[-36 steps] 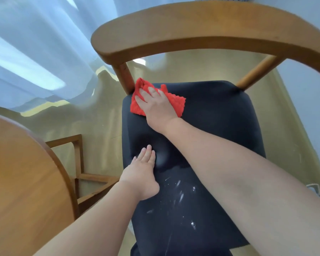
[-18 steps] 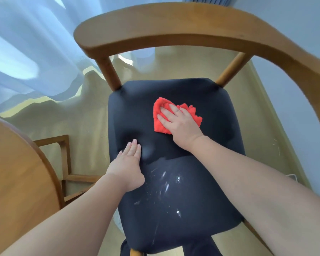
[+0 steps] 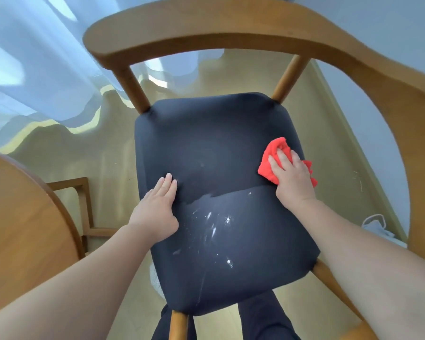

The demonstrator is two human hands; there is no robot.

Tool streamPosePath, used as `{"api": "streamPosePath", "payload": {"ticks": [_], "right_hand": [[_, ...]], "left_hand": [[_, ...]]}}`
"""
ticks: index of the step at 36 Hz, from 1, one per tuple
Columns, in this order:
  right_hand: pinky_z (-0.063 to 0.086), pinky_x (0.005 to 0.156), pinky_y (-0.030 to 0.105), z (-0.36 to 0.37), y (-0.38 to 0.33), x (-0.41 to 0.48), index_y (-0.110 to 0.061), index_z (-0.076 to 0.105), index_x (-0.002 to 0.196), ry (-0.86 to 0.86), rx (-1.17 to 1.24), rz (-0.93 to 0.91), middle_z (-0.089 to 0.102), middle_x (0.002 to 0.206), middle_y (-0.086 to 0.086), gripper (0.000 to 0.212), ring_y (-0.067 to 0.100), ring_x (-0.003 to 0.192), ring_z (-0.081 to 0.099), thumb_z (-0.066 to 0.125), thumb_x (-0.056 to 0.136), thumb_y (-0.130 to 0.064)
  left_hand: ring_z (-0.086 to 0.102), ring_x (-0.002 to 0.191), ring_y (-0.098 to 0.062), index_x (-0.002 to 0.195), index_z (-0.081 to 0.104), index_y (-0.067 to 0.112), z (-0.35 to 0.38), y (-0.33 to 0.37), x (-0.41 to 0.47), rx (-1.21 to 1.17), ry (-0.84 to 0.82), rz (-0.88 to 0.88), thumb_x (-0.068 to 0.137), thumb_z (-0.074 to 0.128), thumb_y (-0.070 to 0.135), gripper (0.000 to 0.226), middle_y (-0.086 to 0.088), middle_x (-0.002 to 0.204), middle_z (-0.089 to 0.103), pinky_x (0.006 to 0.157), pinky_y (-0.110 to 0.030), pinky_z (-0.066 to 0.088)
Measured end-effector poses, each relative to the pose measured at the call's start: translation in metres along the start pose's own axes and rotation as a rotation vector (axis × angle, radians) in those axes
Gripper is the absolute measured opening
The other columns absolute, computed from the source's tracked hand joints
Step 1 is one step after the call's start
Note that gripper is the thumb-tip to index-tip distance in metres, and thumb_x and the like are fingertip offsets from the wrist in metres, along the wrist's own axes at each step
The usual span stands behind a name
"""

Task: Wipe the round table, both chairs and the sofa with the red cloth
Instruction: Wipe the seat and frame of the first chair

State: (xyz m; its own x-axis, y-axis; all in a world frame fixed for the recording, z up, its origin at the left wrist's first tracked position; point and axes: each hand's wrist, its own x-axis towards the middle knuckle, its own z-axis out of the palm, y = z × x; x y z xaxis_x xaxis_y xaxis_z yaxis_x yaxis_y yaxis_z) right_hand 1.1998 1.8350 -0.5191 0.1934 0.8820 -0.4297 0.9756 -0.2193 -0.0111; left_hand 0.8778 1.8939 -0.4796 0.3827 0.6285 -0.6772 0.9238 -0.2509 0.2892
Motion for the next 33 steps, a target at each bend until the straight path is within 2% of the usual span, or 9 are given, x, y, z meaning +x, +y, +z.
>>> {"api": "streamPosePath", "payload": {"ticks": [6, 10, 14, 18, 21, 23, 28, 31, 33], "right_hand": [[0.016, 0.117, 0.04, 0.005, -0.017, -0.016, -0.017, 0.017, 0.154, -0.048, 0.066, 0.177, 0.006, 0.162, 0.004, 0.081, 0.035, 0.145, 0.008, 0.05, 0.083, 0.005], [0.018, 0.116, 0.045, 0.014, -0.046, -0.03, -0.009, 0.027, 0.151, -0.016, 0.103, 0.165, 0.017, 0.159, 0.012, 0.08, 0.04, 0.142, 0.016, 0.053, 0.077, 0.007], [0.041, 0.097, 0.058, 0.035, -0.084, -0.052, 0.001, 0.057, 0.129, 0.017, 0.109, -0.009, 0.051, 0.137, 0.022, 0.081, 0.052, 0.119, 0.048, 0.069, 0.05, 0.011], [0.05, 0.087, 0.056, 0.045, -0.119, -0.074, -0.001, 0.064, 0.121, 0.005, 0.102, -0.28, 0.058, 0.13, 0.02, 0.082, 0.049, 0.113, 0.057, 0.078, 0.04, 0.004], [0.049, 0.089, 0.056, 0.053, -0.135, -0.096, -0.005, 0.065, 0.121, 0.031, 0.03, -0.541, 0.061, 0.129, 0.015, 0.054, 0.044, 0.115, 0.058, 0.051, 0.069, -0.002], [0.047, 0.09, 0.057, 0.059, -0.137, -0.107, -0.007, 0.067, 0.119, 0.023, 0.023, -0.682, 0.063, 0.127, 0.012, 0.057, 0.041, 0.115, 0.059, 0.032, 0.074, -0.004], [0.049, 0.089, 0.059, 0.05, -0.126, -0.094, -0.007, 0.07, 0.114, 0.063, 0.151, -0.788, 0.064, 0.125, 0.014, 0.058, 0.043, 0.111, 0.061, 0.047, 0.064, 0.01], [0.049, 0.089, 0.06, 0.03, -0.125, -0.074, -0.002, 0.07, 0.112, 0.109, 0.273, -0.771, 0.062, 0.125, 0.019, 0.06, 0.047, 0.108, 0.06, 0.029, 0.068, 0.005], [0.049, 0.086, 0.061, 0.011, -0.128, -0.053, -0.001, 0.069, 0.113, 0.15, 0.301, -0.757, 0.061, 0.127, 0.02, 0.062, 0.047, 0.107, 0.059, 0.029, 0.066, 0.002]], "left_hand": [[-0.011, 0.145, -0.013, 0.152, -0.001, 0.016, 0.008, 0.0, -0.012, -0.002, 0.103, 0.043, 0.081, 0.04, 0.009, 0.082, 0.002, 0.158, -0.015, 0.117, -0.025, -0.003], [-0.01, 0.145, -0.013, 0.152, 0.0, 0.015, 0.015, -0.003, -0.024, -0.021, 0.099, 0.056, 0.082, 0.039, 0.009, 0.08, 0.002, 0.158, -0.012, 0.118, -0.027, 0.002], [-0.008, 0.145, -0.012, 0.152, 0.003, 0.015, 0.026, -0.011, -0.039, -0.061, 0.083, 0.046, 0.084, 0.039, 0.008, 0.077, 0.002, 0.159, -0.008, 0.118, -0.026, 0.004], [-0.007, 0.145, -0.012, 0.152, 0.005, 0.016, 0.036, -0.019, -0.053, -0.121, 0.097, 0.025, 0.084, 0.039, 0.006, 0.076, 0.003, 0.159, -0.005, 0.117, -0.025, 0.005], [-0.006, 0.145, -0.012, 0.152, 0.006, 0.016, 0.042, -0.023, -0.063, -0.144, 0.111, 0.01, 0.085, 0.04, 0.006, 0.076, 0.003, 0.159, -0.003, 0.115, -0.023, 0.003], [-0.005, 0.145, -0.012, 0.152, 0.006, 0.017, 0.045, -0.026, -0.068, -0.148, 0.11, 0.002, 0.086, 0.041, 0.006, 0.076, 0.002, 0.159, -0.003, 0.116, -0.024, 0.005], [-0.004, 0.145, -0.011, 0.152, 0.007, 0.018, 0.048, -0.031, -0.076, -0.179, 0.139, -0.05, 0.088, 0.042, 0.008, 0.073, 0.005, 0.159, -0.003, 0.115, -0.023, 0.007], [-0.001, 0.145, -0.011, 0.152, 0.01, 0.018, 0.05, -0.035, -0.083, -0.182, 0.17, -0.071, 0.09, 0.04, 0.01, 0.069, 0.004, 0.159, 0.002, 0.115, -0.024, 0.007], [0.002, 0.145, -0.012, 0.152, 0.014, 0.017, 0.053, -0.038, -0.088, -0.182, 0.198, -0.083, 0.092, 0.041, 0.011, 0.066, 0.003, 0.159, 0.006, 0.113, -0.022, 0.005]]}}
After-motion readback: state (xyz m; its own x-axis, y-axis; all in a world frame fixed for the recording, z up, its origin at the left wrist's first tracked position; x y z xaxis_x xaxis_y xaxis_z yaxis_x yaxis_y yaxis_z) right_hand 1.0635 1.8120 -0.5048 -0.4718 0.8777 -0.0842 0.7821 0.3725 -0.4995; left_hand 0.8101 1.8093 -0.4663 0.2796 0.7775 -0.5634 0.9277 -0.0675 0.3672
